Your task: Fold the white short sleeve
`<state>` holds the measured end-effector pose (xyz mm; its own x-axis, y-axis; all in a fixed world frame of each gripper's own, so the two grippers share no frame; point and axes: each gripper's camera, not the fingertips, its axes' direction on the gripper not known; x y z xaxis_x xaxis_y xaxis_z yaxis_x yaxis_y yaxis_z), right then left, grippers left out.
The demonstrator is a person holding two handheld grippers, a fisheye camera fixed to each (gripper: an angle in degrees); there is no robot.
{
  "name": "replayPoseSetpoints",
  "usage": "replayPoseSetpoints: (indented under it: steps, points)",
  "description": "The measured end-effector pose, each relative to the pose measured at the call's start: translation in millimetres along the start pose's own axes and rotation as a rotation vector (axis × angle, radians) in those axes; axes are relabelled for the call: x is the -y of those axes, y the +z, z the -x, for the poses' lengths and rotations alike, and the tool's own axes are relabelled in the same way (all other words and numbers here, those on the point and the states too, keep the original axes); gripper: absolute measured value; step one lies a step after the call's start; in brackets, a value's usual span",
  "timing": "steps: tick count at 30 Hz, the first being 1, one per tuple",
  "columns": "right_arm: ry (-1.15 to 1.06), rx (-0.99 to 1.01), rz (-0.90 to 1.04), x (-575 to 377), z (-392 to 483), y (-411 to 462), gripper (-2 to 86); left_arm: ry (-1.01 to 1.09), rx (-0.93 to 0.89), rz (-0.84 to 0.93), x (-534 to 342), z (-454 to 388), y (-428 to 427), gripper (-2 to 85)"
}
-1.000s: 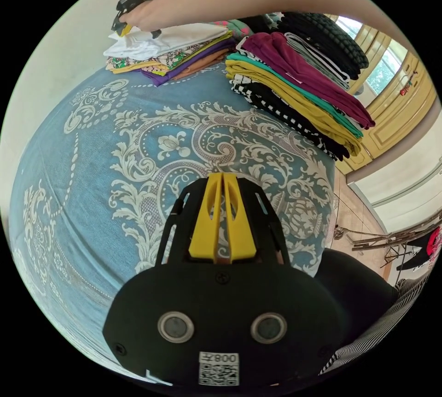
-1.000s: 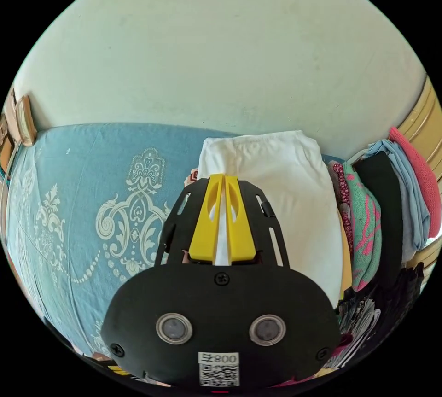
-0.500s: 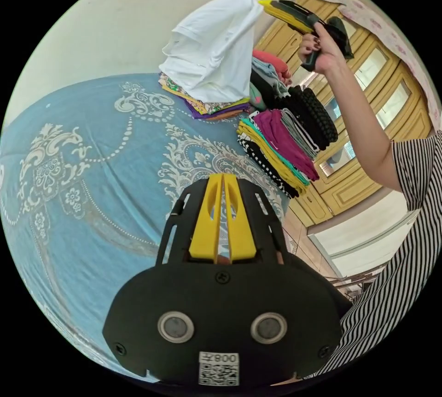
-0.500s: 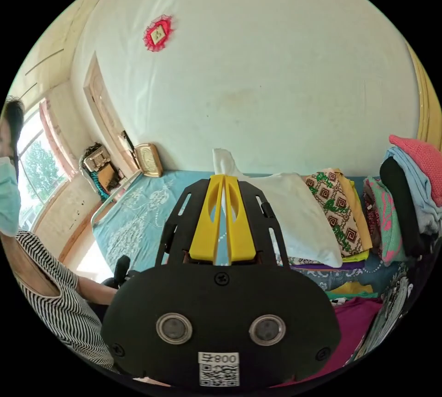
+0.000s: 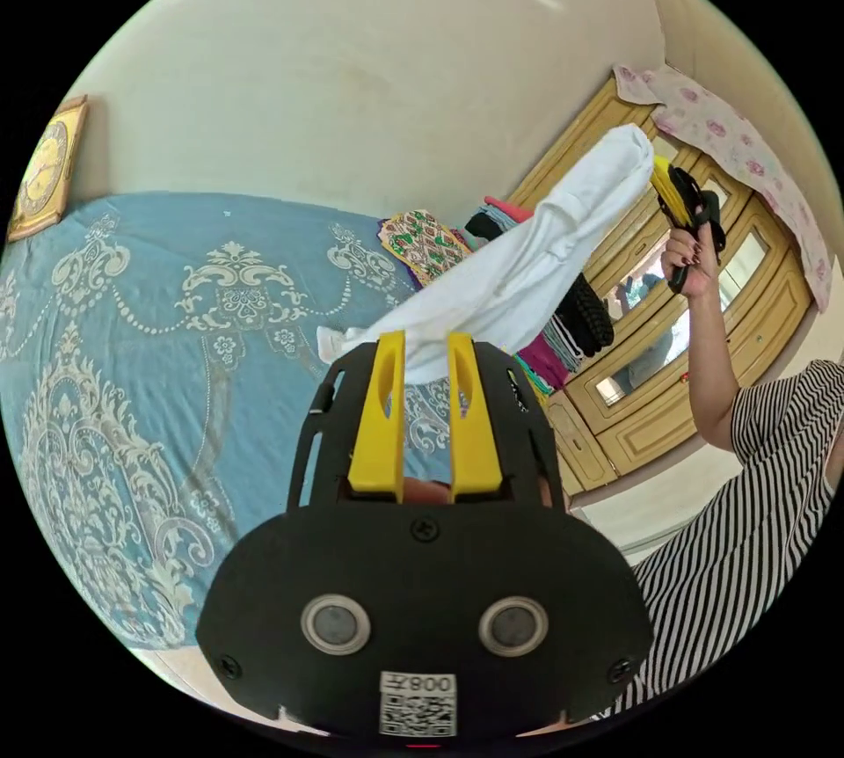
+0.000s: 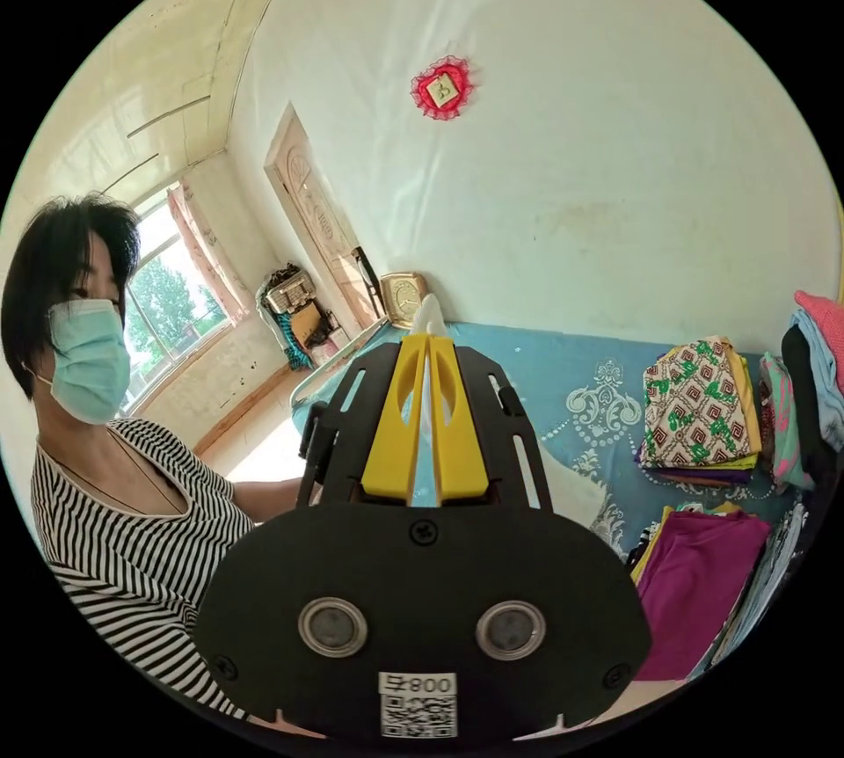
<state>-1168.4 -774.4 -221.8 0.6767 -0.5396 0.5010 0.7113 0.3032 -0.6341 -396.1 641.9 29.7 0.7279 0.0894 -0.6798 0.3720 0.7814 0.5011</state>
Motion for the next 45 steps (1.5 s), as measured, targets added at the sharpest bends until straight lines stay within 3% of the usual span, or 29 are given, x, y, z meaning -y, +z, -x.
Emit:
replayPoseSetpoints:
  steps: [16,25,30,39,45]
  points:
    - [-0.130,0.165,0.037,-1,181,-120,4.3,0.168,0.039,0.272,-143,6,-152,11.4]
    - [-0.155,0.140,0.048,-5,244,-172,2.3,0.320,0.053,0.239,-144,-18,-236,10.1]
    - [-0.131,0.136,0.037,-10,262,-199,2.6,0.396,0.047,0.216,-162,-46,-294,3.4]
    - [-0.096,0.078,-0.075,-33,287,-281,3.1,0.295,0.078,-0.103,-214,-59,-530,0.7]
    - [-0.070,0.117,-0.172,-66,306,-328,1.8,0.399,0.271,-0.312,-253,-118,-708,0.7]
